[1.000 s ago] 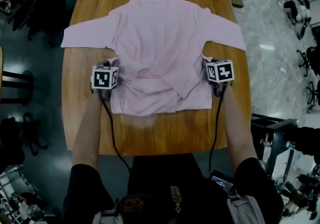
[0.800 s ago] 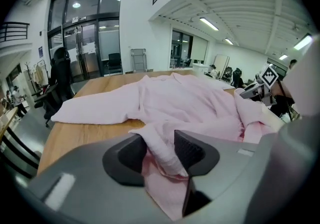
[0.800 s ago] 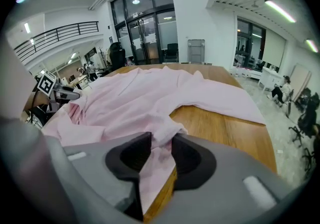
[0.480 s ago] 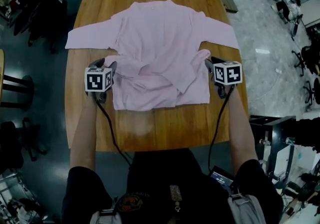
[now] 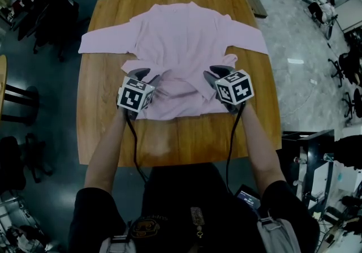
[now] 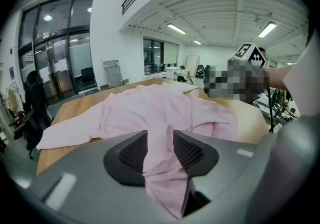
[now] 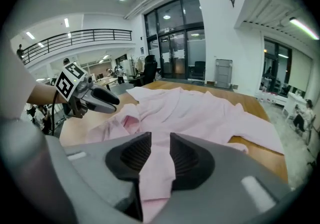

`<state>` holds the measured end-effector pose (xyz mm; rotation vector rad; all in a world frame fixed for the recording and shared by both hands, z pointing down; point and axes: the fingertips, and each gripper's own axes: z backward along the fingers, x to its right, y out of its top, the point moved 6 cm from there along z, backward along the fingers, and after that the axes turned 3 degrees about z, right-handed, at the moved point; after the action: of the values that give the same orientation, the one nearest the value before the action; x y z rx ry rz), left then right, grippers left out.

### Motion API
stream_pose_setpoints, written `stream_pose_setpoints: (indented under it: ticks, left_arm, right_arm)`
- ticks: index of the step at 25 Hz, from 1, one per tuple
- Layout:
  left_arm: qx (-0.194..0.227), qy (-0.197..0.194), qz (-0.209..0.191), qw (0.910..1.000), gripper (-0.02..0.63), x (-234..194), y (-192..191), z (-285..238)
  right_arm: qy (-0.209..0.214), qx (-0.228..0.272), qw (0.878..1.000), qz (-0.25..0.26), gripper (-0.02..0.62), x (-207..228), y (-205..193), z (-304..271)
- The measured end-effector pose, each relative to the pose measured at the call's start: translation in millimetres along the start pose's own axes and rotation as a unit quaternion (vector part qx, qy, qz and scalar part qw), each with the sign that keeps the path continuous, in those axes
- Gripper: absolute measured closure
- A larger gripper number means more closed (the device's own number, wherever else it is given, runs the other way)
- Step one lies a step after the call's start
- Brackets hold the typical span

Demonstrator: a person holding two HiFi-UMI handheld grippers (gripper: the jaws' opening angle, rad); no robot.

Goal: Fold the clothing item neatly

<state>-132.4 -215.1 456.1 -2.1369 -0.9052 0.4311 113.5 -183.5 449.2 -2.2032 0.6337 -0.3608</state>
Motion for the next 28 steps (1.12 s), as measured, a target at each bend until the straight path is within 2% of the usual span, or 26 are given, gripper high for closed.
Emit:
stream_pose_setpoints:
  ticks: [7, 11, 15, 19, 25, 26, 28]
  left_arm:
    - [-0.038, -0.062, -0.084, 0.9938, 0.442, 44, -2, -19]
    - [-0.070, -0.080, -0.102, 0.9891, 0.440, 50, -10, -31]
    - [-0.094, -0.085, -0.107, 0.9862, 0.440, 47, -18, -42]
    - [-0.106, -0.088, -0.110, 0.9844, 0.437, 42, -21, -49]
    - [-0.132, -0.096, -0.124, 0.9789, 0.439, 42, -23, -57]
    - [-0.136, -0.095, -0.129, 0.9777, 0.446, 42, -24, -59]
    - [-0.139, -0.086, -0.136, 0.9772, 0.539, 40, -22, -60]
  right_arm:
    - [0.097, -0.036, 0.992, 0.073, 0.488, -79, -4, -30]
    - [0.139, -0.089, 0.981, 0.104, 0.492, -102, -23, -43]
    - [0.112, -0.125, 0.979, 0.114, 0.492, -91, -39, -54]
    - [0.080, -0.114, 0.984, 0.108, 0.488, -69, -36, -58]
    - [0.067, -0.104, 0.984, 0.128, 0.476, -52, -27, -63]
    - [0.074, -0.100, 0.983, 0.135, 0.476, -54, -24, -63]
    - [0.097, -0.094, 0.979, 0.152, 0.476, -64, -17, -62]
